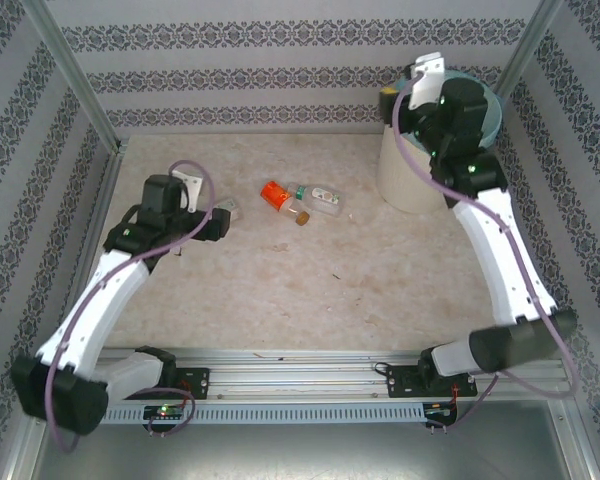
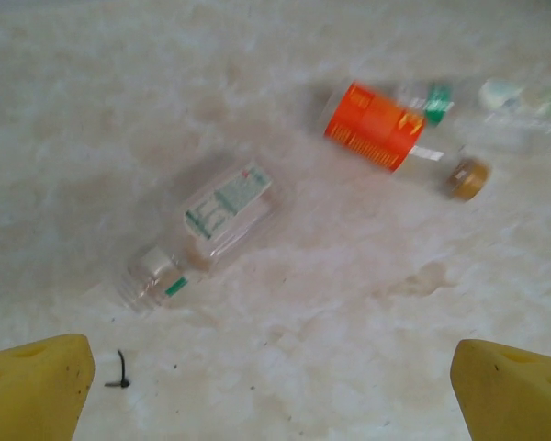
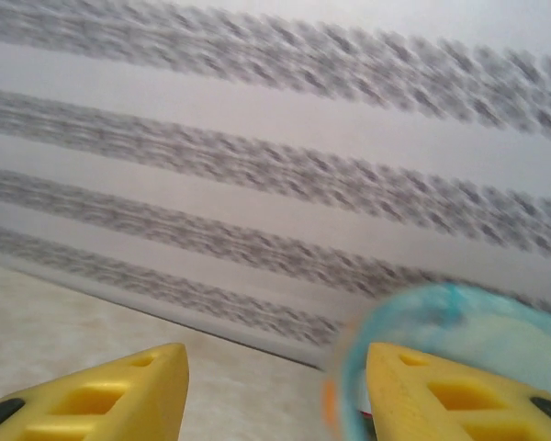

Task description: Put the plastic bottles in the bin

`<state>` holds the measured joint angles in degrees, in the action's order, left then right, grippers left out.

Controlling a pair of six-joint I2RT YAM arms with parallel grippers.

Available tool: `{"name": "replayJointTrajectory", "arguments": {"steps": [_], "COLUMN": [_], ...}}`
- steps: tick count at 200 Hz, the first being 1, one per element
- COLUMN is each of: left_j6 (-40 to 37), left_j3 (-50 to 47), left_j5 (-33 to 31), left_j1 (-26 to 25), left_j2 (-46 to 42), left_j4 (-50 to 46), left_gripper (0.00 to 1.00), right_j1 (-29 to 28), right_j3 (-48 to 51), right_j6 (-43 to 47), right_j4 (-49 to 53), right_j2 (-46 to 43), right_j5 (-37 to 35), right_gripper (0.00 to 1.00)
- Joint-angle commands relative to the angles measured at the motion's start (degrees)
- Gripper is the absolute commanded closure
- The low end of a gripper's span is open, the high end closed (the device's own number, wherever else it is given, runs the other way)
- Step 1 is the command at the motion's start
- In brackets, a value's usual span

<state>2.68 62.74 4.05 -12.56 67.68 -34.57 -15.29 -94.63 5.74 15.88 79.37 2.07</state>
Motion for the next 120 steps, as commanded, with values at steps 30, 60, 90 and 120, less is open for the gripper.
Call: {"name": "replayJointTrajectory", "arguments": {"steps": [30,60,90,120], "left_j6": [-6.23,-9.79,-10.48,-9.97], "left_j3": [13.02,20.43,28.55,30.22], "left_j5": [1.51,0.47,-2.79,-4.19], "left_j1": [3.65,3.94,3.94,3.96], "left_j2": [22.33,35.14,45.91,49.44], "left_j4": [-6.31,-7.73,-13.1,-12.09], "left_gripper": [0.0,0.03,0.11,0.13], "right_j1": [-9.24,-10.81,-11.3,-11.43], "right_j3": [11.95,15.91,18.79,19.68], "right_j6": [1.04,-0.73,-1.69,-1.88], "right_j4": [-3.43,-2.52,-1.8,-1.84], "right_j2": [-7.03,-9.39,-11.04,-11.7], "right_j5": [1.1,1.09,0.95,0.62], "right_gripper": [0.45,0.44,0.44,0.44]}}
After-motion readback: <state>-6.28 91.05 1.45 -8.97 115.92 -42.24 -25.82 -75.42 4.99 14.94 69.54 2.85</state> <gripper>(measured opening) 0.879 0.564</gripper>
